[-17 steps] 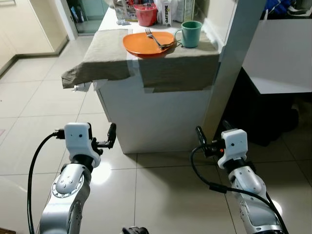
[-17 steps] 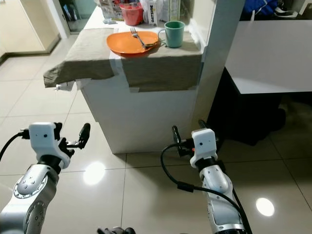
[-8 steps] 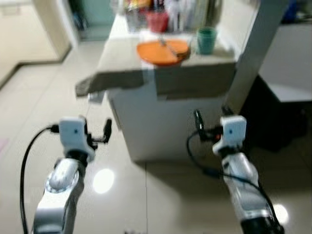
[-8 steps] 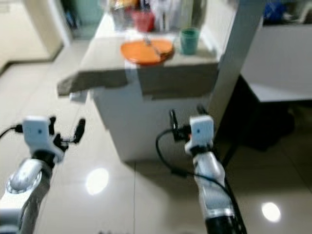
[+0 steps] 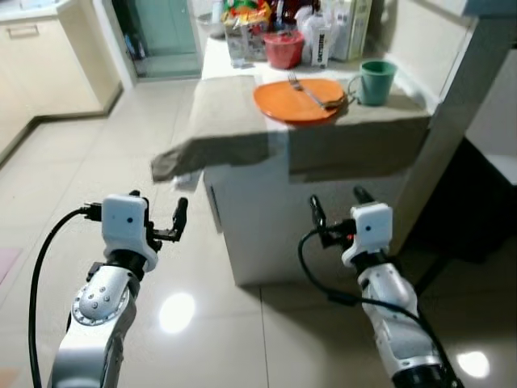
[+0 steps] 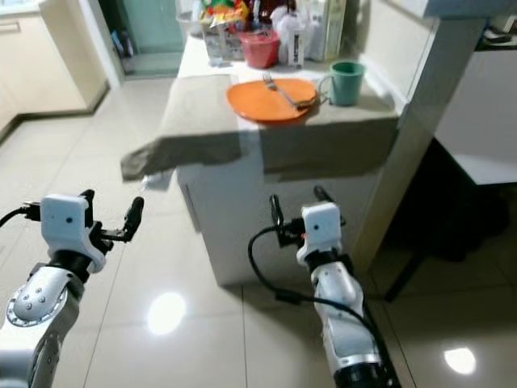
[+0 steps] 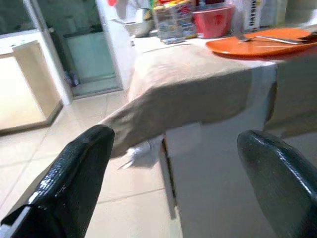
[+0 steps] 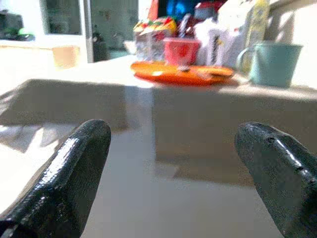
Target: Setting the table
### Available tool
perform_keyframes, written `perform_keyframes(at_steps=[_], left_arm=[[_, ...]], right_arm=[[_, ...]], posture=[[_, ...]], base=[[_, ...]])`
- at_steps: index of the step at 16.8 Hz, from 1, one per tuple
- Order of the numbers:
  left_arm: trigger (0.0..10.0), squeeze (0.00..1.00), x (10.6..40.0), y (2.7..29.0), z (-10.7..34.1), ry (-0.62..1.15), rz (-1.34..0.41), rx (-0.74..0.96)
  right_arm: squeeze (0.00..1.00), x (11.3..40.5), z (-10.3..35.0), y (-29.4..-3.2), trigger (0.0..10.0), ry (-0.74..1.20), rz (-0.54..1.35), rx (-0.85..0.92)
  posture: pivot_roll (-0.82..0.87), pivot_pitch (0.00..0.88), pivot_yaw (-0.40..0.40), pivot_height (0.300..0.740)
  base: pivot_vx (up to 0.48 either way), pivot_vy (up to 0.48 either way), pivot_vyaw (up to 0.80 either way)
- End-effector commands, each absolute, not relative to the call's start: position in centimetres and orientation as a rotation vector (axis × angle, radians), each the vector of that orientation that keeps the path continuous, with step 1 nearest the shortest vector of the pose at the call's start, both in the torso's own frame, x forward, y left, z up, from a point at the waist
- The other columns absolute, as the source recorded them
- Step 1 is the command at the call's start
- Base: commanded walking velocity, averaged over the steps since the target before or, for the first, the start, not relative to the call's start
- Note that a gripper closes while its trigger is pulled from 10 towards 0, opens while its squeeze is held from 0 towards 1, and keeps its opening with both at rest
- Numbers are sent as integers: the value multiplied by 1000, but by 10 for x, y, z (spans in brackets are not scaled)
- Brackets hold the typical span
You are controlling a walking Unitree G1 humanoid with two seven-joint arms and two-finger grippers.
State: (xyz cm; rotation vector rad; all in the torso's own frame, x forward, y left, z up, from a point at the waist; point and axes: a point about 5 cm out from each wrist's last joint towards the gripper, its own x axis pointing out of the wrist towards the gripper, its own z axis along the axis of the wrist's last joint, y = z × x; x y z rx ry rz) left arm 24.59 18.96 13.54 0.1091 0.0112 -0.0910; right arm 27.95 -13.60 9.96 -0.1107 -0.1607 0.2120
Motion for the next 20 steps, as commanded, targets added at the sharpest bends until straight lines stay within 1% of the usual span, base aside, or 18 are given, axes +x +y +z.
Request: perform_keyframes(at_steps=[1, 6, 11, 13, 14, 16, 17, 18, 20], left_arm=[[10000, 0, 247, 183, 136, 6, -122, 110], [10000, 0, 247, 183, 136, 10, -125, 95], [10000, 0, 245, 179, 138, -10, -156, 141], [10000, 0, 245, 178, 141, -25, -159, 142], [10000, 0, 246, 180, 144, -29, -159, 148], [10000, 0, 250, 183, 147, -30, -158, 151], [10000, 0, 254, 182, 150, -37, -169, 154], [10000, 0, 256, 181, 151, -39, -175, 153], [10000, 0, 257, 179, 152, -42, -178, 158]], right_arm=[[0, 280, 96, -141, 10000, -145, 207, -130], [0, 277, 92, -139, 10000, -131, 234, -132], [0, 275, 98, -139, 10000, -163, 226, -133], [0, 276, 109, -138, 10000, -212, 230, -135], [0, 277, 123, -133, 10000, -260, 258, -129], [0, 275, 146, -115, 10000, -333, 373, -78], [0, 271, 162, -97, 10000, -376, 480, -40], [0, 272, 166, -93, 10000, -392, 485, -37], [0, 273, 167, -94, 10000, -391, 467, -31]], posture=[[-48, 0, 92, 740], [-51, 0, 96, 740], [-57, 0, 108, 740], [-56, 0, 110, 740], [-57, 0, 113, 740], [-66, 0, 122, 740], [-68, 0, 123, 740], [-70, 0, 124, 740], [-70, 0, 124, 740]], base=[[465, 0, 0], [475, 0, 0], [480, 0, 0], [0, 0, 0], [0, 0, 0], [0, 0, 0], [0, 0, 0], [0, 0, 0], [0, 0, 0]])
